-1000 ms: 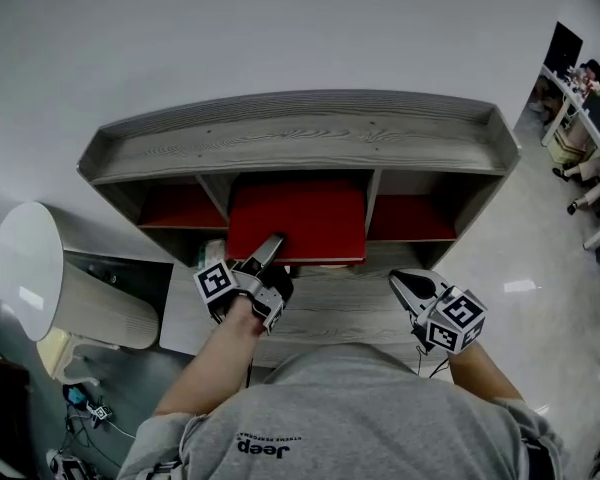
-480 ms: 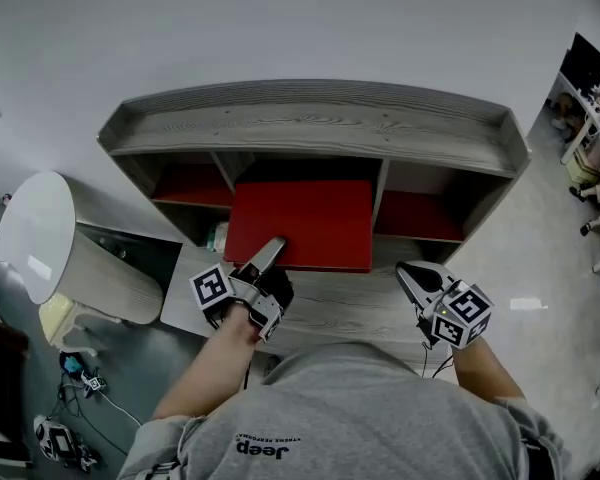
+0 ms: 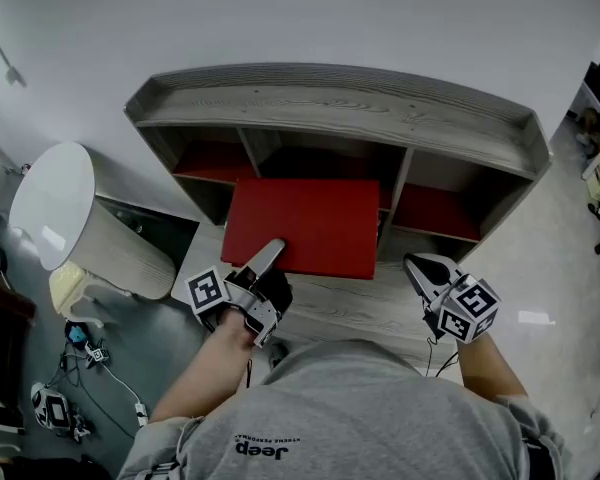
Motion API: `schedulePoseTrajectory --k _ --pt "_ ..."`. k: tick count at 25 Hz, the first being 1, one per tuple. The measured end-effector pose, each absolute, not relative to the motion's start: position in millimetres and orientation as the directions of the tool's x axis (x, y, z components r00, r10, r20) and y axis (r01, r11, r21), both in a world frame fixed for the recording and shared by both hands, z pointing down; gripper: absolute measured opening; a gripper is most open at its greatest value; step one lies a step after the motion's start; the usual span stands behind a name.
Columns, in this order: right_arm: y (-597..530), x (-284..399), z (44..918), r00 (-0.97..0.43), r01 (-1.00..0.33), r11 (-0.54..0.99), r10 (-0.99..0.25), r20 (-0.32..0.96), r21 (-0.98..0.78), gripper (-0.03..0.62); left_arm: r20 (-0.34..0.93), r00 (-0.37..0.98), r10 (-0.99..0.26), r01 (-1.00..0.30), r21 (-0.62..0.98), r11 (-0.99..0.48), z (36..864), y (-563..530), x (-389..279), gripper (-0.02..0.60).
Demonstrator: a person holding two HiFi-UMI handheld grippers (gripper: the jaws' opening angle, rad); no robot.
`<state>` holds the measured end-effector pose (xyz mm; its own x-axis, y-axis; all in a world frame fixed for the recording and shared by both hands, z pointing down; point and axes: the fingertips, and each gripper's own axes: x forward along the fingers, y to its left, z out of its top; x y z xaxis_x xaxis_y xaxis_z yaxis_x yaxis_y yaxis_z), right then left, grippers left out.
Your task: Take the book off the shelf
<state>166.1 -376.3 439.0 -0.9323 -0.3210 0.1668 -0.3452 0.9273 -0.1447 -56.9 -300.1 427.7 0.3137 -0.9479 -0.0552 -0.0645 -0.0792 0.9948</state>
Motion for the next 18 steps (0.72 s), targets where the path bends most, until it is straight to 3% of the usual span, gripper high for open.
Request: schedulePoseTrajectory --k 18 --pt "-352 93 424 -0.948 -0.301 0.946 -0.283 0.149 -0.118 0.005 -0.088 0.251 -0.964 -0.11 0.987 -0.119 403 -244 -140 0.259"
